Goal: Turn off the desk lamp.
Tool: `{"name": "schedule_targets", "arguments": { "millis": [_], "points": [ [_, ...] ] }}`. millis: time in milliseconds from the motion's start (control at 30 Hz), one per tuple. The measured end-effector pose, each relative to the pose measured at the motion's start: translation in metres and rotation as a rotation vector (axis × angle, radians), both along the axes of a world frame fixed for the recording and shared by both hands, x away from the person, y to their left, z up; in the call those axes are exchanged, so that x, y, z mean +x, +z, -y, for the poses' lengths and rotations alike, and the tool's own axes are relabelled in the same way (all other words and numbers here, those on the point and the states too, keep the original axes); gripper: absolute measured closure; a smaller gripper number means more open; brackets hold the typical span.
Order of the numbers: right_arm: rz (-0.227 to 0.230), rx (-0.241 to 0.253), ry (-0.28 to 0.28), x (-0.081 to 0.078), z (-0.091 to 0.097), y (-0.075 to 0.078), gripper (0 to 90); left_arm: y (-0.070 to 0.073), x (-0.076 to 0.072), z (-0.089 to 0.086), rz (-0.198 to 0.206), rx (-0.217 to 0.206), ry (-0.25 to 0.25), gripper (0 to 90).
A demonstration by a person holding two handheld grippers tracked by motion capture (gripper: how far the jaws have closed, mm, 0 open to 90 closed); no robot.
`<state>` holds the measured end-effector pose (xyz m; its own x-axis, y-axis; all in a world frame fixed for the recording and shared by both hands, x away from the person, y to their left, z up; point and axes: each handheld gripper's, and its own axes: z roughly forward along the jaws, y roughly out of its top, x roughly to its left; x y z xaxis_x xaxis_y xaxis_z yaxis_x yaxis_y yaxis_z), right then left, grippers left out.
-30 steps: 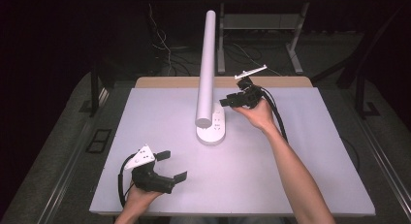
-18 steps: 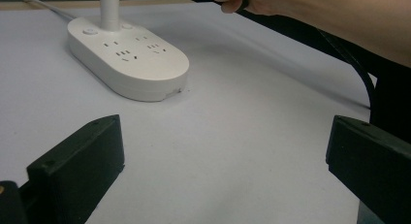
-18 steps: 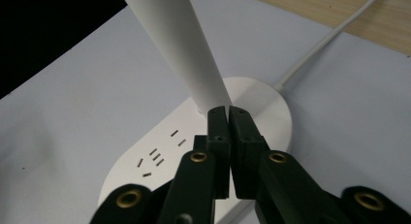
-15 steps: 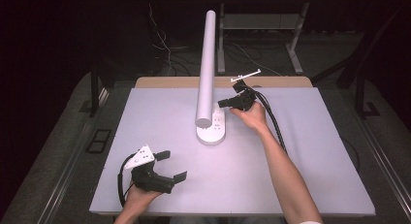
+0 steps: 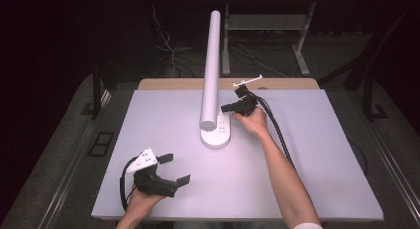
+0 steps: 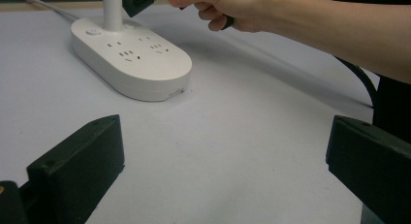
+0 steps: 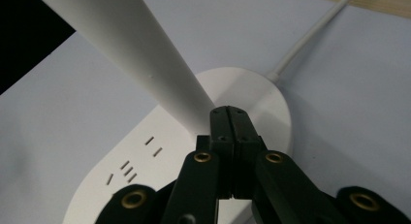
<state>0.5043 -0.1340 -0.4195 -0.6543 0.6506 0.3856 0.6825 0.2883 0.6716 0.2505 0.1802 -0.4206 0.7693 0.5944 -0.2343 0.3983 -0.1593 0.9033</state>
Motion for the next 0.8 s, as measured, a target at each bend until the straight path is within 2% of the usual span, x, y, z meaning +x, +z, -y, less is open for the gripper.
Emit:
{"name": "schedule_targets", "arguments": {
  "millis": [200,367,533,633,800],
  "points": [
    [-0.012,-0.019,0.005,0.0013,-0.0028,-0.0075,90.0,-0.0002,0.0003,0.0001,-0.002,0.000,-0.002,0.0],
    [0.013,-0.046,0.010,-0.0004,-0.0057,-0.0066,90.0,0.0000,0.0000,0.0010,0.001,0.003,-0.003,0.0],
    [0.009,-0.032,0.001,-0.0002,-0.0042,-0.0089,90.0,0.0004,-0.0009,0.0018,0.006,0.008,-0.011,0.0],
    [0.022,-0.054,-0.009,-0.0015,-0.0061,-0.0071,90.0,0.0003,-0.0003,0.0009,0.003,0.002,-0.007,0.0],
    [0.017,-0.061,-0.016,-0.0031,-0.0075,-0.0047,90.0,0.0000,0.0004,0.0002,0.001,-0.001,-0.002,0.0]
  ]
}}
